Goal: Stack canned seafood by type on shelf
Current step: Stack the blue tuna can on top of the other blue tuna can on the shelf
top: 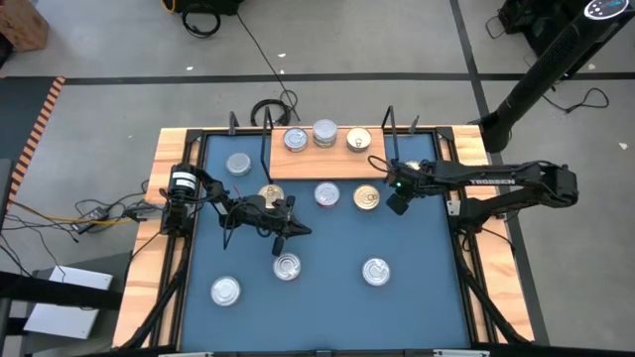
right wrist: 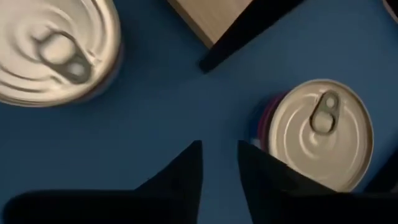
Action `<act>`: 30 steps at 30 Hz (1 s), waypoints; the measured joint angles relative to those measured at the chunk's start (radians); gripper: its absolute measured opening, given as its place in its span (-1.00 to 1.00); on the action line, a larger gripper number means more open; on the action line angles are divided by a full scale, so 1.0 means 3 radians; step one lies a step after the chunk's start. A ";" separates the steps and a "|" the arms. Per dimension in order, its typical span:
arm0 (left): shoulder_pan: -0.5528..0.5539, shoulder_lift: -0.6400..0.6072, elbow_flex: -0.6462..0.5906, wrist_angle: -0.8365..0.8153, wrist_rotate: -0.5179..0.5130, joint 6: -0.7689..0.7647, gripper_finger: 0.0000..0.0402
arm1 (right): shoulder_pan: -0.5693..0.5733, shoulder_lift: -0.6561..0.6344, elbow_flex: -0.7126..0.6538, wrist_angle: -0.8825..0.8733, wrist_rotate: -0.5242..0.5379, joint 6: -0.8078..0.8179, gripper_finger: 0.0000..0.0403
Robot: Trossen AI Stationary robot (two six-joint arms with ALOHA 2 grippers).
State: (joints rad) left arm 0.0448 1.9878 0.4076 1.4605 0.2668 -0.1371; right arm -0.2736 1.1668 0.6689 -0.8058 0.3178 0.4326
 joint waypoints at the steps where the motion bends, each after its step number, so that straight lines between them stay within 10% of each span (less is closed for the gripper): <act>1: 0.0000 0.0000 0.0000 -0.0001 0.0000 0.0000 -0.98 | 0.0052 -0.0068 0.0000 -0.0036 0.0014 0.0143 -0.54; 7: 0.0000 0.0000 0.0000 0.0000 0.0000 -0.0013 -0.98 | 0.0311 -0.0442 0.0001 -0.0266 0.0600 0.1416 -0.94; 13: 0.0000 0.0000 0.0000 -0.0001 0.0000 -0.0019 -0.98 | 0.0370 -0.0362 0.0001 -0.0386 0.1225 0.2523 -0.92; 30: -0.0001 0.0000 -0.0001 -0.0040 0.0000 -0.0046 -0.98 | 0.0047 -0.0380 -0.0894 0.0310 0.1198 0.3073 -0.99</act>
State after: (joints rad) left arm 0.0444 1.9877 0.4072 1.4484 0.2668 -0.1509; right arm -0.2597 1.0529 0.4008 -0.7127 0.6773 1.3544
